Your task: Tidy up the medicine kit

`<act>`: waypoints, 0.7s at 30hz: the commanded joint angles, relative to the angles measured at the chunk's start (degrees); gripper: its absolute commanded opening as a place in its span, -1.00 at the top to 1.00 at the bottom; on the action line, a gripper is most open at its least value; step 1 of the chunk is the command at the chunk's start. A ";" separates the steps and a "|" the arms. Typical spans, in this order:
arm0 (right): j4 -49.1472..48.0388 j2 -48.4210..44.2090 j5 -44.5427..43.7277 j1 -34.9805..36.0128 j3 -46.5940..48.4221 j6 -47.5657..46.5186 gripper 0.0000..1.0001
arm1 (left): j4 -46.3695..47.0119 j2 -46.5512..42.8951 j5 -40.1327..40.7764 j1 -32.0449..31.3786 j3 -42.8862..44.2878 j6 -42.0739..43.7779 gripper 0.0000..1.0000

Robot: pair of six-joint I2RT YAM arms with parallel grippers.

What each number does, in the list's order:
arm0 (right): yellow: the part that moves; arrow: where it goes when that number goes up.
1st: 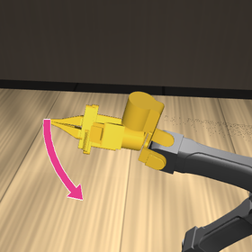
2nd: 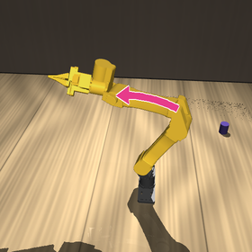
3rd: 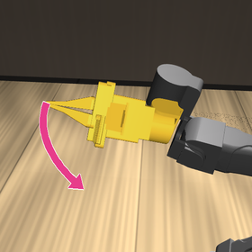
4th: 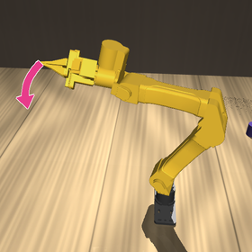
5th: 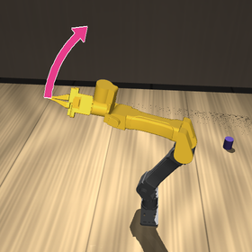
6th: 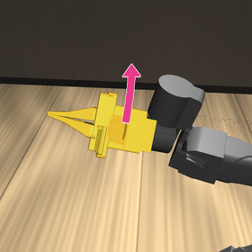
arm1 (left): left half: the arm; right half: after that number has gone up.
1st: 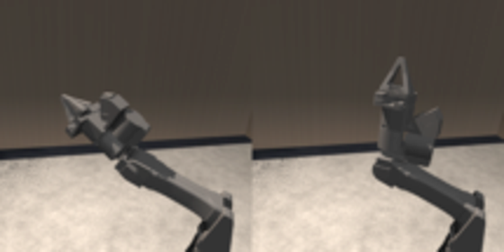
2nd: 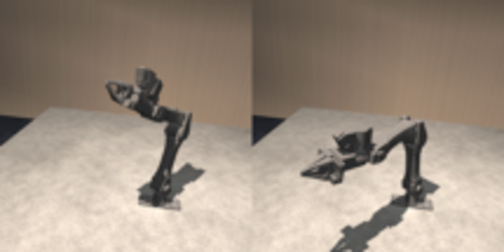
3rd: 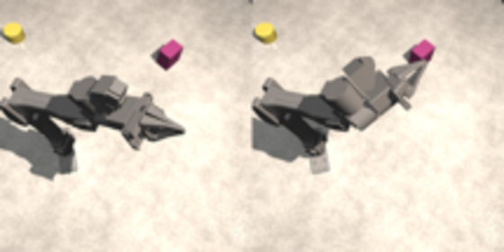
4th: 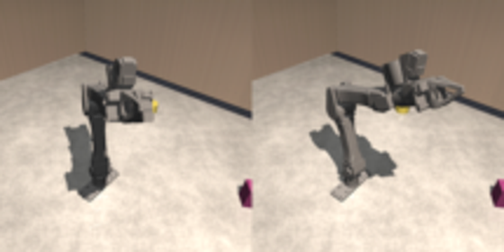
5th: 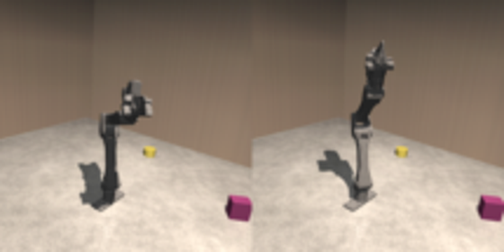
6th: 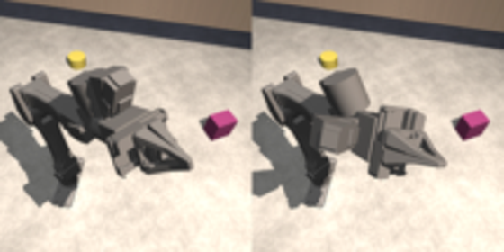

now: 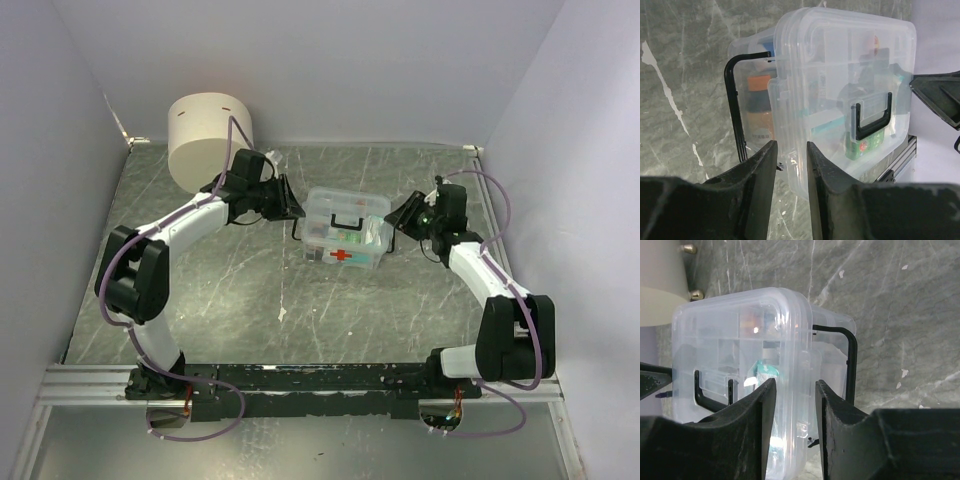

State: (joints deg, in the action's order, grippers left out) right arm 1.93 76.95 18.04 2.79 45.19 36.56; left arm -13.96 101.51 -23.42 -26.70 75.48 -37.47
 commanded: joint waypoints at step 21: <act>3.28 7.92 7.46 2.67 1.99 -5.29 0.33 | -5.73 2.81 6.96 -0.98 -1.21 0.72 0.41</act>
State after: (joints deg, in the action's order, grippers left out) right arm 2.22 81.62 20.45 3.11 48.75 34.13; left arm -17.41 103.61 -19.16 -27.05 76.97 -36.51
